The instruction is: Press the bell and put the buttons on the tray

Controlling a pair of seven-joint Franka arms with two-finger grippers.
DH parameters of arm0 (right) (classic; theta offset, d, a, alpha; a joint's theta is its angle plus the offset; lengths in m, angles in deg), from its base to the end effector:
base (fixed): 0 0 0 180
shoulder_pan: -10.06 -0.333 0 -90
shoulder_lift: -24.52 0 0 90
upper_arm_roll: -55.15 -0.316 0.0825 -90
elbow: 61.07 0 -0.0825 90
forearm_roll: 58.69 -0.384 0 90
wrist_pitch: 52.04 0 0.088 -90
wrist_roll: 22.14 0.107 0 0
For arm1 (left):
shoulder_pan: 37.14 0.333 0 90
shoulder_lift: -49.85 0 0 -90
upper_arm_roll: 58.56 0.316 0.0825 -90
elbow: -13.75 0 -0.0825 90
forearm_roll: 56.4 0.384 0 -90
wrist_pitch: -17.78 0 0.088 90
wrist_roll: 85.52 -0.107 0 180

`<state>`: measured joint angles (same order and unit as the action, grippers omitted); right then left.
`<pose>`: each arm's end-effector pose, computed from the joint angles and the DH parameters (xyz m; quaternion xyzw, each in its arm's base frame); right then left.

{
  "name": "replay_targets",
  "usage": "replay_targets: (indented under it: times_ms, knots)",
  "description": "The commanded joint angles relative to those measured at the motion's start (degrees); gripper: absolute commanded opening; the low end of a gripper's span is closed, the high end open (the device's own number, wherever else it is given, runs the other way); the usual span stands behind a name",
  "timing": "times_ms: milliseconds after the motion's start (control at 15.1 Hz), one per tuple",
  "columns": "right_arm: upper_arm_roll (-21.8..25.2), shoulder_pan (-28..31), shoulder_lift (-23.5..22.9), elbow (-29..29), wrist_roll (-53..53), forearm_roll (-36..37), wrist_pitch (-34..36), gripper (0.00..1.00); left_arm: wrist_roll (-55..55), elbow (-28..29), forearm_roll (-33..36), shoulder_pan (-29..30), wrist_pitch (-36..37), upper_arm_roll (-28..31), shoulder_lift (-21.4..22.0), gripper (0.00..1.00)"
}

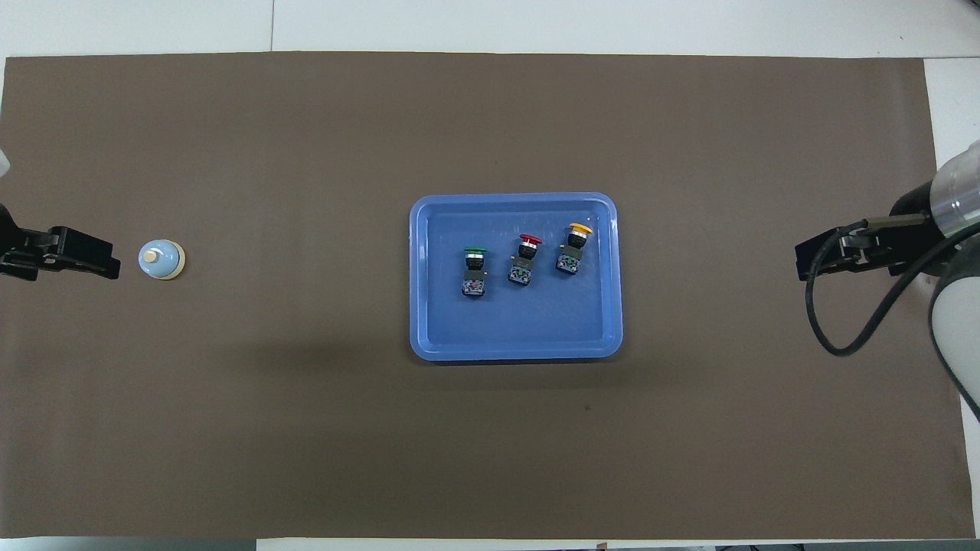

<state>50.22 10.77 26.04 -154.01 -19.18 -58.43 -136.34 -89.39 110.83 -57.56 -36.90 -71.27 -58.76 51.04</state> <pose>0.5326 0.0394 0.6069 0.9980 0.0108 -0.0618 0.0073 0.5410 -0.0018 0.5766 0.9976 -0.0329 -0.0593 0.0121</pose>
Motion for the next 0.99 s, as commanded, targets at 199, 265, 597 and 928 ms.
replay_targets:
  times_ms: [199,265,597,928]
  knots:
    - [-1.22,1.66,0.06,0.39,-1.39,-2.01,1.6,1.0,0.53,0.83,0.02,-0.24,-0.16,0.29,0.92,1.0]
    - [-1.22,1.66,-0.03,0.65,-1.39,-2.01,1.78,1.0,0.53,0.83,0.02,-0.24,-0.16,0.29,0.92,1.0]
    - [-0.96,1.05,0.24,0.22,-1.3,-1.93,1.51,1.0,0.79,0.83,0.02,-0.24,-0.16,0.11,0.92,1.0]
    - [-0.87,1.66,0.59,-0.14,-1.3,-1.93,1.6,1.0,0.35,4.59,0.02,-0.16,-5.95,0.29,2.23,0.0]
